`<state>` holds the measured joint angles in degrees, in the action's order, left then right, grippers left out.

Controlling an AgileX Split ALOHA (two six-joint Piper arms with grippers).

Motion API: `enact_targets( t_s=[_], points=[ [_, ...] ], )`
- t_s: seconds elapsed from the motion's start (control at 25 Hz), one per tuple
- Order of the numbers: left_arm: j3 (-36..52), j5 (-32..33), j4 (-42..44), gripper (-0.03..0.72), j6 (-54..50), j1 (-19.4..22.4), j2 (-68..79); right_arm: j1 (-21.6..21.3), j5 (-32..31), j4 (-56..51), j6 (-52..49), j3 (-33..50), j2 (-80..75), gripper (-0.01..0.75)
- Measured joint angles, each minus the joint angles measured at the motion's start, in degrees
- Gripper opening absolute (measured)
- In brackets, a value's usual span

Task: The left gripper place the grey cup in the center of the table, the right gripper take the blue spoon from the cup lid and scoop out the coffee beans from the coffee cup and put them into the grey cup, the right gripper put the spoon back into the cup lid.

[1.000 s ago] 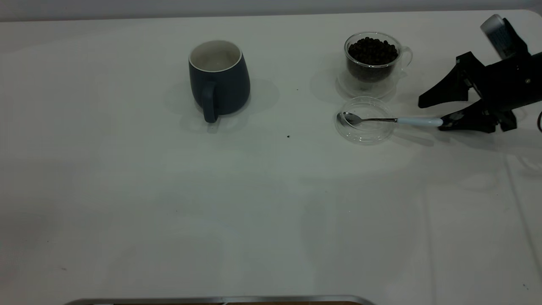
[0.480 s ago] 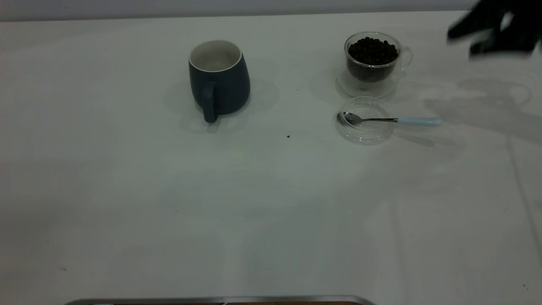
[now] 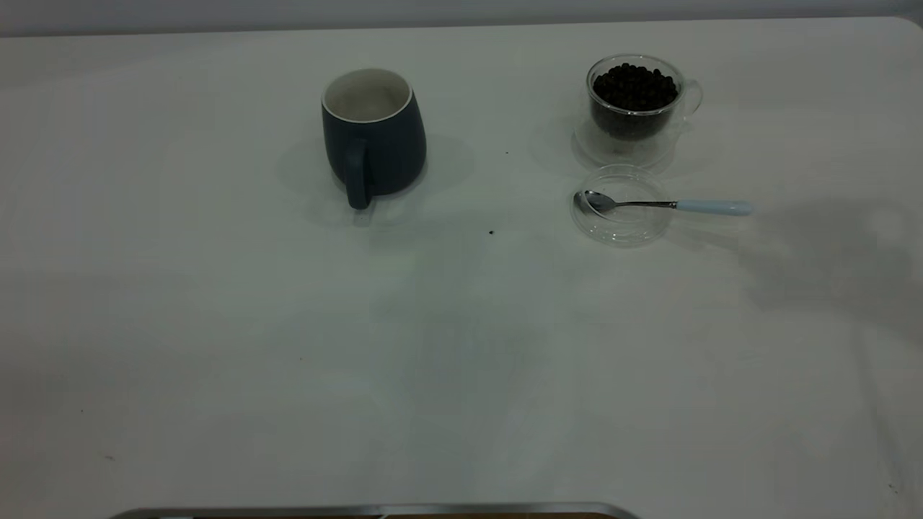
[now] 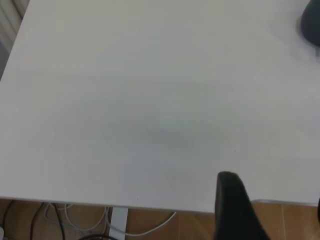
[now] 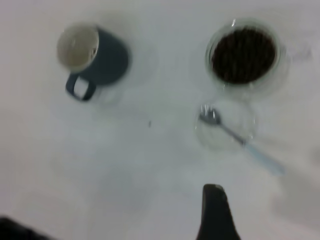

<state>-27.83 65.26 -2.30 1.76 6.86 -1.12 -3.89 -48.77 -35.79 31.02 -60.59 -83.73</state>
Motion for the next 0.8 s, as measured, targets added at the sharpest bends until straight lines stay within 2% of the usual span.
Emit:
enact_targets(
  t_s=[0.16,0.32,0.48,0.6,0.8],
  points=[
    [0.0,0.0,0.0,0.466,0.0,0.0,0.0,2.1,-4.5,10.4,-11.1,9.2,16.2,0.551],
    [0.0,0.0,0.0,0.466,0.0,0.0,0.0,2.1,-8.5,20.6,-20.3,19.7,34.8,0.551],
    [0.0,0.0,0.0,0.466,0.0,0.0,0.0,2.1,-13.7,27.2,-30.0,26.4,52.6,0.551],
    [0.0,0.0,0.0,0.466,0.0,0.0,0.0,2.1,-16.7,30.1,-32.8,29.0,62.3,0.551],
    [0.0,0.0,0.0,0.466,0.0,0.0,0.0,2.1,-16.6,32.6,-33.7,32.6,71.4,0.551]
  ],
)
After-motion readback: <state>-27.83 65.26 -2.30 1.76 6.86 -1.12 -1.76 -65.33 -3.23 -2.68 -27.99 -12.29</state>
